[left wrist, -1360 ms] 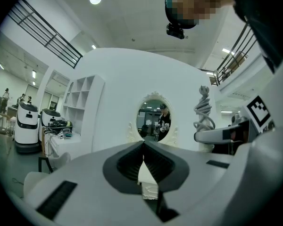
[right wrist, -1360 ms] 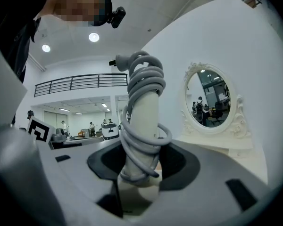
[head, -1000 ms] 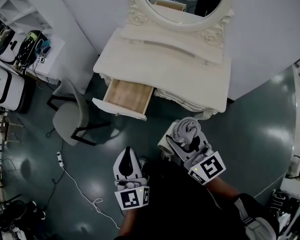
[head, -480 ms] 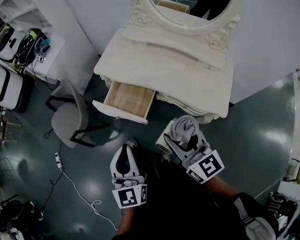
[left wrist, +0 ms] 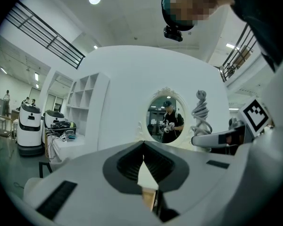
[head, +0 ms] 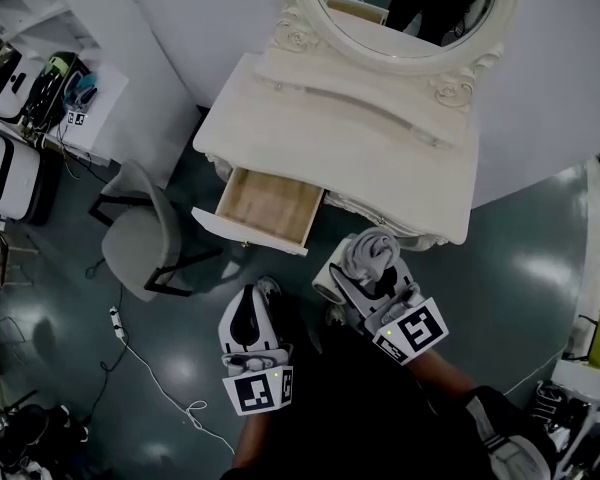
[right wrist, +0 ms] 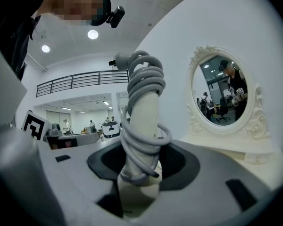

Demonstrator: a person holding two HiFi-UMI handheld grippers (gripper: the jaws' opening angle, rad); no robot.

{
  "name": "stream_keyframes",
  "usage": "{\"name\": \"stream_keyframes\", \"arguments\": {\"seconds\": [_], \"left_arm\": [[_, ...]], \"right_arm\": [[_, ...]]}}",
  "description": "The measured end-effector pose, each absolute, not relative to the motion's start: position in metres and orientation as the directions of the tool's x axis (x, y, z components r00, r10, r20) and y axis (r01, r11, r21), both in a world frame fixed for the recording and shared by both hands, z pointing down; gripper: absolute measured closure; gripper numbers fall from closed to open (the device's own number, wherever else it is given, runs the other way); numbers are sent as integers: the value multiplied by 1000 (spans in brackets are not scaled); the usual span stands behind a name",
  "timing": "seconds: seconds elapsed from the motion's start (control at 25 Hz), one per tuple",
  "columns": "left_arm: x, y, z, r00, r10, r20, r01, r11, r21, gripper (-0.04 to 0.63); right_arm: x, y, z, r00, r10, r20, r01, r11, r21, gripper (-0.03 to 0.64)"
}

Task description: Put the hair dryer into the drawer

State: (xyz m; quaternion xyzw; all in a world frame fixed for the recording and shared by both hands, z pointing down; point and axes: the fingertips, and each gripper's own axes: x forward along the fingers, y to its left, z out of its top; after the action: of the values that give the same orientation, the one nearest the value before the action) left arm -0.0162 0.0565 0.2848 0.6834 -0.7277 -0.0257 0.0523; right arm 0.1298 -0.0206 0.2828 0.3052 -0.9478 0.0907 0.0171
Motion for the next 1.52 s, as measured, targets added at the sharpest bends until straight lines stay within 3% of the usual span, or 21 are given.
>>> {"name": "stream_keyframes", "arguments": {"seconds": [0.84, 1.52], "left_arm": [[-112, -5, 329, -102, -990, 98, -983, 115, 143, 572], [-150, -56, 378, -65, -990, 123, -982, 85, 167, 572]], "right_arm": [[30, -98, 352, -818, -547, 179, -572, 806, -153, 416], [-18, -147, 442, -806, -521, 280, -567, 816, -115, 416]]}}
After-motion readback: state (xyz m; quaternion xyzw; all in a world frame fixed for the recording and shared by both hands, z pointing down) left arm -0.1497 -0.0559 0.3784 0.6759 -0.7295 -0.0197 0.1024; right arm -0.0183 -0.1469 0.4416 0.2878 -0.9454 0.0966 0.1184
